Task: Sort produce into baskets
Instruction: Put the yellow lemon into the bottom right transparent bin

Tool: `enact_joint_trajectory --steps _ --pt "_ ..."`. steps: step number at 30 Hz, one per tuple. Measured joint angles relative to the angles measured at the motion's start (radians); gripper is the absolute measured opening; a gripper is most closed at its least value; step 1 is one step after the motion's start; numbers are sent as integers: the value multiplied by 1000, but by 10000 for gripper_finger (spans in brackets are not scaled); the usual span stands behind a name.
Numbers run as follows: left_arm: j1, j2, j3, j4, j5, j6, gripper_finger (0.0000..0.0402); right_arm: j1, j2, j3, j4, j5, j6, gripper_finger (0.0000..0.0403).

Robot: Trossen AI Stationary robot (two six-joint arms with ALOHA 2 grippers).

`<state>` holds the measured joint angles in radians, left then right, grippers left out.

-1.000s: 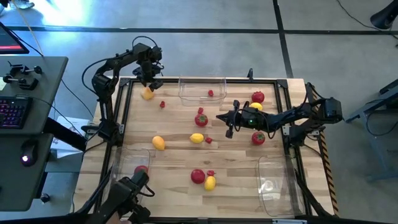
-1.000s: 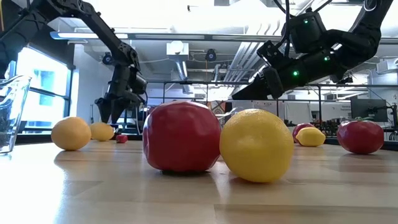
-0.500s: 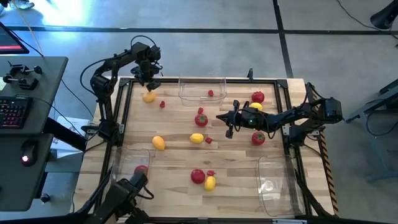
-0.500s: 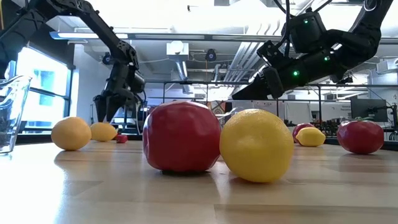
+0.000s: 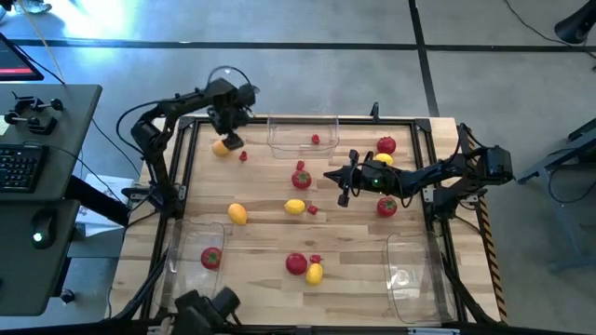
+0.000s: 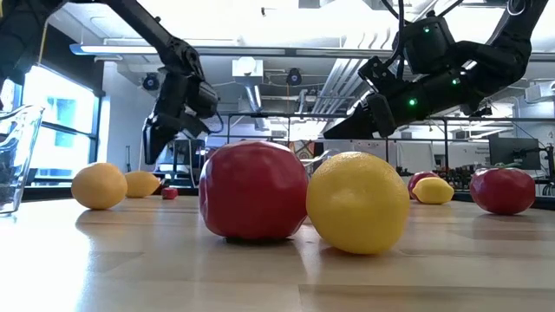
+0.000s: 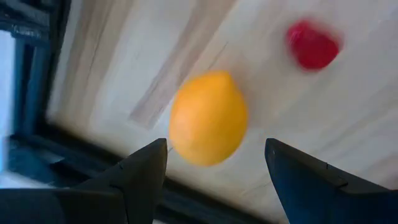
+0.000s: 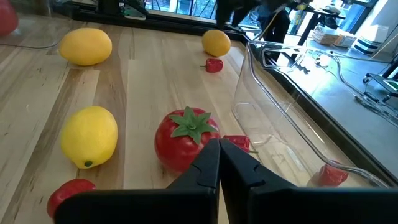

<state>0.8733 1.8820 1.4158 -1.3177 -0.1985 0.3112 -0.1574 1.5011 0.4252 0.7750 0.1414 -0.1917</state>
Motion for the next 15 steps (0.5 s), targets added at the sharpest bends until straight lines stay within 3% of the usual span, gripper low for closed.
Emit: enact_joint_trajectory --steps 6,15 --pt "-99 -54 -85 88 -167 61 259 0 0 0 0 0 0 1" --pt "-73 -97 -132 152 -103 83 259 1 0 0 0 0 8 1"
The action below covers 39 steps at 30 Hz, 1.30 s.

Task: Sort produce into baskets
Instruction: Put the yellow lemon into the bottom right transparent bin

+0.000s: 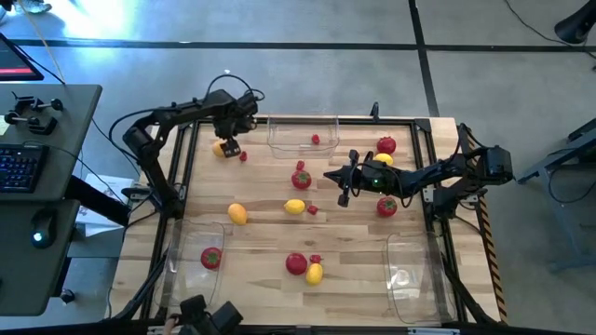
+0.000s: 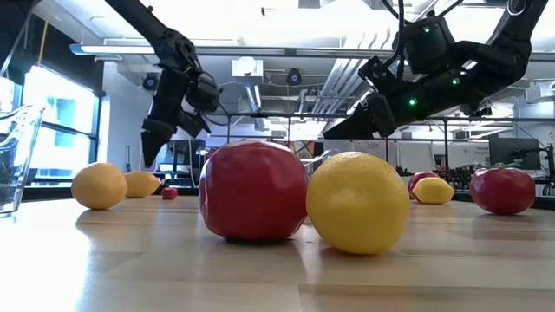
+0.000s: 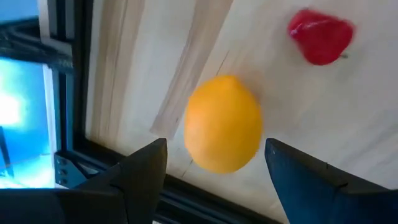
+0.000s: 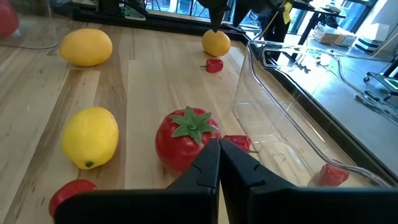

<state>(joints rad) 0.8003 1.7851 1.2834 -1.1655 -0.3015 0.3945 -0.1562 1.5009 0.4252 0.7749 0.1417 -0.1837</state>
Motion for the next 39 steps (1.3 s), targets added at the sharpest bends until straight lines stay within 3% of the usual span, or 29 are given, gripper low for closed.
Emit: enact_joint_trajectory --steps 10,23,39 --pt "44 1 -7 37 62 -17 259 0 0 0 0 0 0 1" --pt "45 2 -49 95 4 0 259 0 0 0 0 0 0 1" --pt "37 2 -62 59 14 -170 259 0 0 0 0 1 0 1"
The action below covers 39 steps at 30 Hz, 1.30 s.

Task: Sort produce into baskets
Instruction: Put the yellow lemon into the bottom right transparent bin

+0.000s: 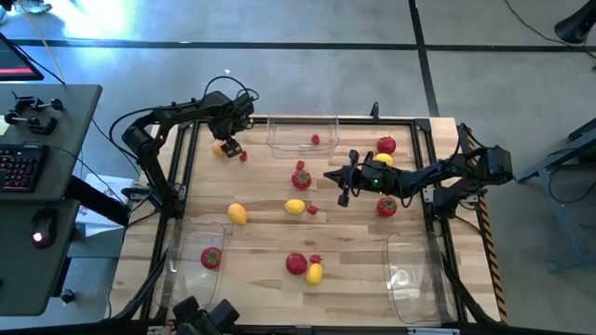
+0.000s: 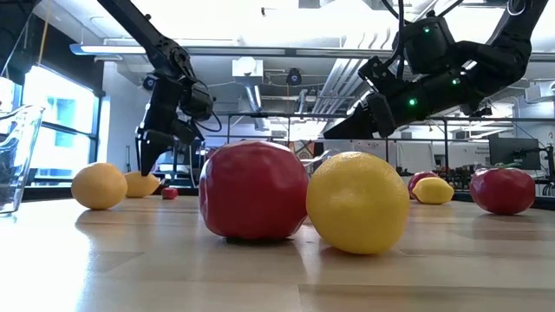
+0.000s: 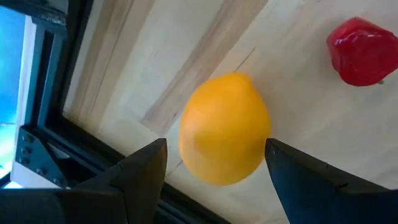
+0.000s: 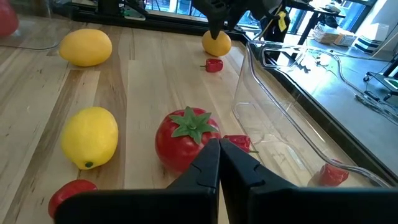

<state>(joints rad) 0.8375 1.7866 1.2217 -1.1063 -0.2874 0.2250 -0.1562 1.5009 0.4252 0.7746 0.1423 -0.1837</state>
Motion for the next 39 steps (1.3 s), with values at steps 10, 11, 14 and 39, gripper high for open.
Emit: enact_joint_trajectory --steps 10,11,14,39 --pt "-38 -1 -58 31 18 -32 259 0 0 0 0 0 3 1" --pt "-41 -1 -78 43 17 -32 259 0 0 0 0 0 3 1" --pt "-55 -1 -114 83 -55 -49 259 0 0 0 0 0 3 1" --pt "-101 -30 -105 1 -44 -127 184 0 0 0 0 0 2 1"
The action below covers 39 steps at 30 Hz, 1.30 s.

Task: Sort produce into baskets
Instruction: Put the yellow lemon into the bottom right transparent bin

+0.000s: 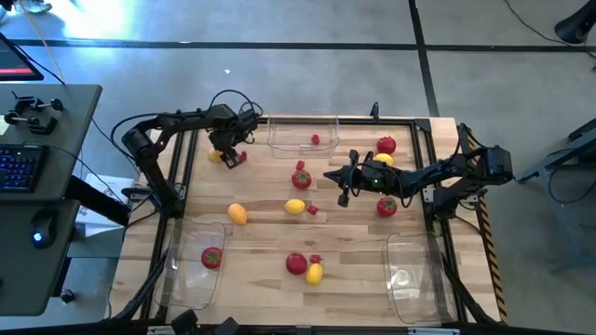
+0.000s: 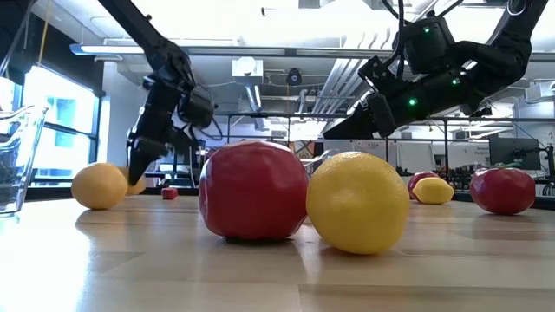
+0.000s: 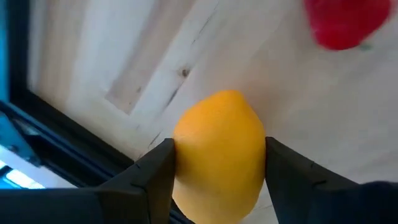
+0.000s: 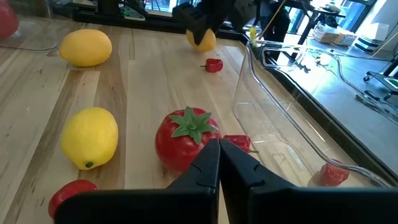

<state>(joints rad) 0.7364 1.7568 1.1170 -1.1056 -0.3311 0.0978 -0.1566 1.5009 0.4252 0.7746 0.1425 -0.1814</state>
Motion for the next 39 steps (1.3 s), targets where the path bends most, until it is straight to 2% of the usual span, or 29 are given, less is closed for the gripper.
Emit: enact_joint_trajectory --steps 7,12,16,23,27,33,39 --pt "-33 -131 52 -33 49 -10 181 0 -2 0 0 0 -1 1" --pt "-72 -277 53 68 194 -46 180 12 -12 0 1 3 -2 1" --pt "-124 -408 5 291 323 -86 180 27 -17 0 9 3 10 1" --pt "-259 -549 -182 847 517 -112 180 49 -17 0 44 2 84 7" --pt "-340 -555 -286 1144 540 -117 180 69 -16 18 72 -1 139 48" --pt "-446 -511 -416 1523 541 -97 180 111 -17 128 -21 -1 234 146" --pt "-529 -449 -478 1748 543 -101 180 173 -16 233 -104 48 260 234"
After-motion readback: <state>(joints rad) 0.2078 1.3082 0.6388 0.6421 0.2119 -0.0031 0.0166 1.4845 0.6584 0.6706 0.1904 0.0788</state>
